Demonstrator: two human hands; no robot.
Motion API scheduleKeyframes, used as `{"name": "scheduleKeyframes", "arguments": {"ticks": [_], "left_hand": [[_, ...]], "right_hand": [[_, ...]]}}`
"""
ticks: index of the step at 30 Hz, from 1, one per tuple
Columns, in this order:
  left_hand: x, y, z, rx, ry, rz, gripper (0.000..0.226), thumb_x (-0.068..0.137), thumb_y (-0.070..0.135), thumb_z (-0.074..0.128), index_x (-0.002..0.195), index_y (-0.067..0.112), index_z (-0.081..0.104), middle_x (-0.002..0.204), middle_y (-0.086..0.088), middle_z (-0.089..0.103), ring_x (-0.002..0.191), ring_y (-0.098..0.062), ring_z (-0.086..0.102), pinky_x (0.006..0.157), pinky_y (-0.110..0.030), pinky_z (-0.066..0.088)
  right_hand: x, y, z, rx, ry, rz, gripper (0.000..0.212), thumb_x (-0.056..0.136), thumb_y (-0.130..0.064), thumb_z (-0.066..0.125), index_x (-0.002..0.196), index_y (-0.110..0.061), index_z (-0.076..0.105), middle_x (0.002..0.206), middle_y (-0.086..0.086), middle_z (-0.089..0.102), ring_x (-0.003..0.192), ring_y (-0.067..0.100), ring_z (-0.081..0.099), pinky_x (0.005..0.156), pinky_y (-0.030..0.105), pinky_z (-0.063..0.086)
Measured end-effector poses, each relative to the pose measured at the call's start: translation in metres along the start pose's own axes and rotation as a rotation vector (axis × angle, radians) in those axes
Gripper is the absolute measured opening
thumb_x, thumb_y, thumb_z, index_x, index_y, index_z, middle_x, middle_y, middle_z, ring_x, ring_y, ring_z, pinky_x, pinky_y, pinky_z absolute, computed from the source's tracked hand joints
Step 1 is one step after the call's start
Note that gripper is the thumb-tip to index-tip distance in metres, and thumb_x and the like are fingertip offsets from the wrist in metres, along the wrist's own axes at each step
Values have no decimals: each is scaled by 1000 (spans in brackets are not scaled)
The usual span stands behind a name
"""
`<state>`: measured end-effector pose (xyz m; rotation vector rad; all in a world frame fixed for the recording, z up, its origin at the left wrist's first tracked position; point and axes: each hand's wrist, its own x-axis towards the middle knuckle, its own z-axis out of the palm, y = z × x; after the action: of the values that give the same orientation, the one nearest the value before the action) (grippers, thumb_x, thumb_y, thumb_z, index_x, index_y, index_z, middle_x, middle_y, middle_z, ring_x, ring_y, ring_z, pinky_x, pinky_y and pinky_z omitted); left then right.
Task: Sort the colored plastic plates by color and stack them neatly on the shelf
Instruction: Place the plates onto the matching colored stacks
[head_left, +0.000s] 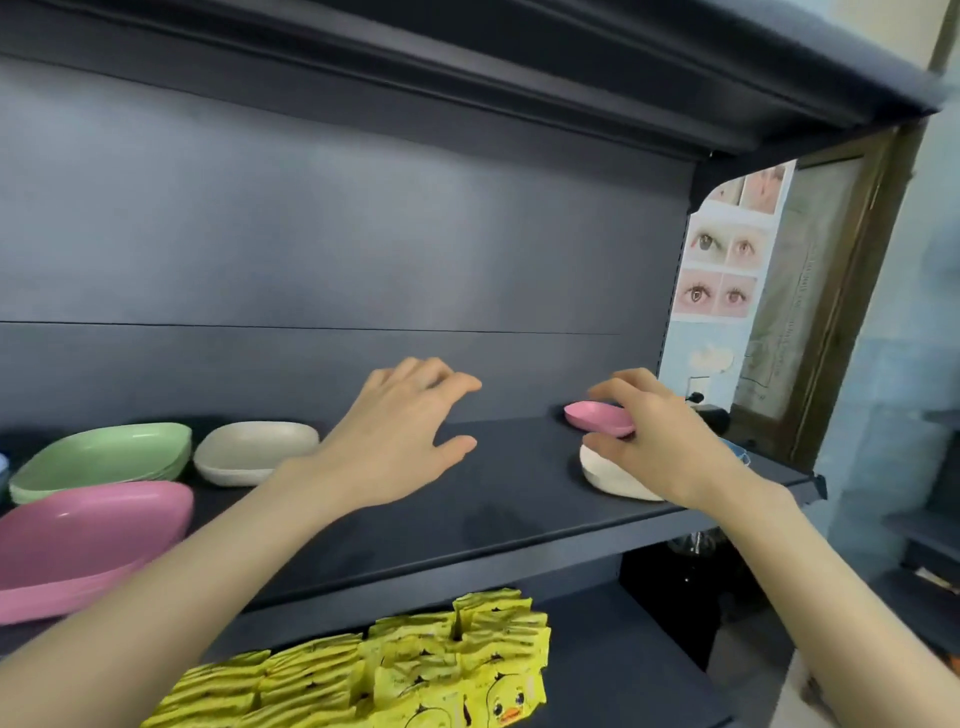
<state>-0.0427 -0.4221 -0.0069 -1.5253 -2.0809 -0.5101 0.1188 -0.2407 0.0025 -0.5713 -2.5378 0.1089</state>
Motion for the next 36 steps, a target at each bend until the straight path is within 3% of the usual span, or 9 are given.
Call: {"name": "scheduleKeyframes", "arguments": {"ticks": [8, 13, 21, 30, 36], "left_hand": [[105, 22, 105, -70, -56, 45, 52, 92, 45, 48, 140, 30, 33, 133, 10, 41, 126, -11, 31, 104, -27, 21], [181, 34, 156, -129, -83, 56, 51, 92, 44, 50, 139, 29, 36, 132, 8, 43, 121, -13, 35, 101, -27, 24], [281, 51, 238, -98, -167, 37, 52, 91, 43, 51, 138, 27, 36, 133, 4, 44, 121, -17, 38, 102, -33, 30], [359, 55, 333, -97, -320, -215, 57, 86, 48, 56, 136, 26, 39, 129, 1, 47, 121, -19, 42, 102, -39, 35], [376, 44, 373, -122, -445, -430, 72, 82, 52, 62, 139, 17, 36, 135, -5, 44, 125, -22, 43, 105, -35, 35]], "right_hand": [[63, 116, 24, -76, -60, 18, 44, 89, -30, 61, 129, -17, 49, 133, 2, 43, 115, 23, 48, 90, 25, 36], [103, 188, 31, -60, -73, 76, 41, 88, -29, 63, 125, -16, 52, 130, 2, 45, 107, 22, 52, 92, 30, 40], [169, 301, 57, -44, -122, 100, 46, 88, -29, 62, 129, -14, 49, 132, 4, 45, 116, 23, 49, 98, 33, 39], [256, 420, 103, 68, -262, -1, 48, 88, -28, 63, 131, -14, 48, 134, 3, 44, 119, 20, 48, 84, 15, 28], [295, 469, 144, 128, -366, -59, 46, 85, -31, 67, 125, -15, 53, 126, 6, 51, 113, 20, 49, 83, 18, 29]]}}
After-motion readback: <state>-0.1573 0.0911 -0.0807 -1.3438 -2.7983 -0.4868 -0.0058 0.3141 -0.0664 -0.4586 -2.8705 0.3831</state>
